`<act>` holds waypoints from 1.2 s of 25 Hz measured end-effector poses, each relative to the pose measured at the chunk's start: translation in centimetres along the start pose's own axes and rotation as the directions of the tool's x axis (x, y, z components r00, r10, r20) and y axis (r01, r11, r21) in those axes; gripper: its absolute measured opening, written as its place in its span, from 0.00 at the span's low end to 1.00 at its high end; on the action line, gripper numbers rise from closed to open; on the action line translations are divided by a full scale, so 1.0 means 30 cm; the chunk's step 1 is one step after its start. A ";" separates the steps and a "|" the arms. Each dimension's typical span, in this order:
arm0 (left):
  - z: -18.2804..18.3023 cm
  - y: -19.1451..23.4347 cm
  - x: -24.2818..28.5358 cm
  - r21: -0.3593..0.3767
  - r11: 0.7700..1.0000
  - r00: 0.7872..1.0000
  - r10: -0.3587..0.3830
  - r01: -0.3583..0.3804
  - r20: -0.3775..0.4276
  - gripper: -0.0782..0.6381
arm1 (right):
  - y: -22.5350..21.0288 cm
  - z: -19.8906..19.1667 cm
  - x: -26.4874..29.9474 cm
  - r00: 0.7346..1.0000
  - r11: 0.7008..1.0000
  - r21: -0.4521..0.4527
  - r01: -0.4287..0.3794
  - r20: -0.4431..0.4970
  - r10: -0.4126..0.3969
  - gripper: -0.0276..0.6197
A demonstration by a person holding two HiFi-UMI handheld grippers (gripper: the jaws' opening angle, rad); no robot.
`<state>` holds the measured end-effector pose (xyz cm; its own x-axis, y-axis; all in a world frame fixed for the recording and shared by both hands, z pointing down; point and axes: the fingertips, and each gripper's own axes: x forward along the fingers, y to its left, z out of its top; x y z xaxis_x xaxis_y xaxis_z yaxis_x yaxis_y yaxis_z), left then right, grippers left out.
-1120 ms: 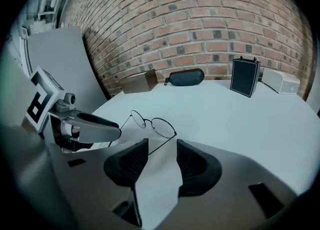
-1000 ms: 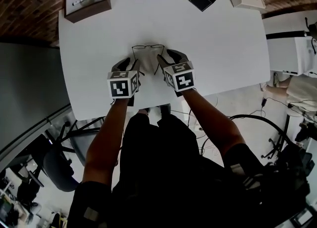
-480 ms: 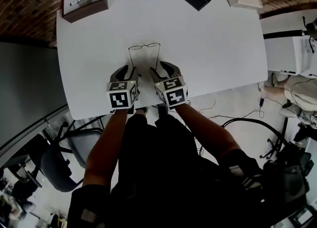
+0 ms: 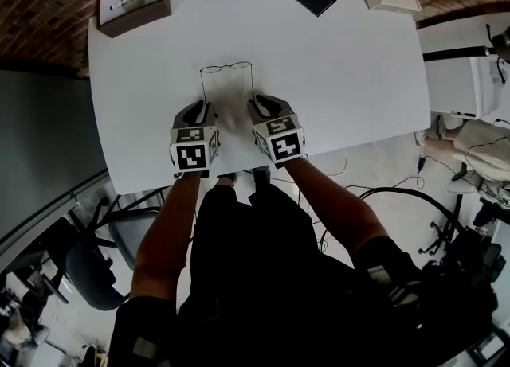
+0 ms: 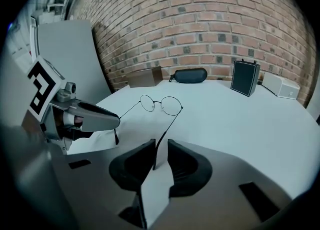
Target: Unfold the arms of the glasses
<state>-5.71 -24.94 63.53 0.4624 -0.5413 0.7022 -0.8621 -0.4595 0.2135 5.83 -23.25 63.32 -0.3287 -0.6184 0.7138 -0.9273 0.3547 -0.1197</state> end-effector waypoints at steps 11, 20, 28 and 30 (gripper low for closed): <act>0.032 -0.017 0.029 0.057 0.997 0.999 -0.046 0.046 0.009 0.24 | -0.007 0.039 0.025 1.000 0.998 -0.065 -0.016 0.025 0.018 0.14; 0.047 -0.027 -0.033 0.051 0.998 0.998 -0.039 0.036 0.055 0.28 | -0.014 0.034 -0.012 0.999 0.992 -0.120 -0.034 0.032 0.038 0.22; 0.083 -0.066 -0.195 -0.023 0.999 0.981 0.032 -0.028 0.194 0.28 | -0.003 0.104 -0.148 0.984 0.995 -0.080 -0.067 0.157 0.079 0.22; 0.083 -0.103 -0.244 -0.055 0.998 0.975 0.024 -0.013 0.221 0.28 | -0.003 0.106 -0.182 0.981 0.992 -0.089 -0.086 0.165 0.100 0.22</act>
<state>-5.92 -21.30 56.03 0.4755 -0.6944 0.5401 -0.8780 -0.4133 0.2415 7.15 -22.13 57.25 -0.4447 -0.6868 0.5749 -0.8759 0.4676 -0.1189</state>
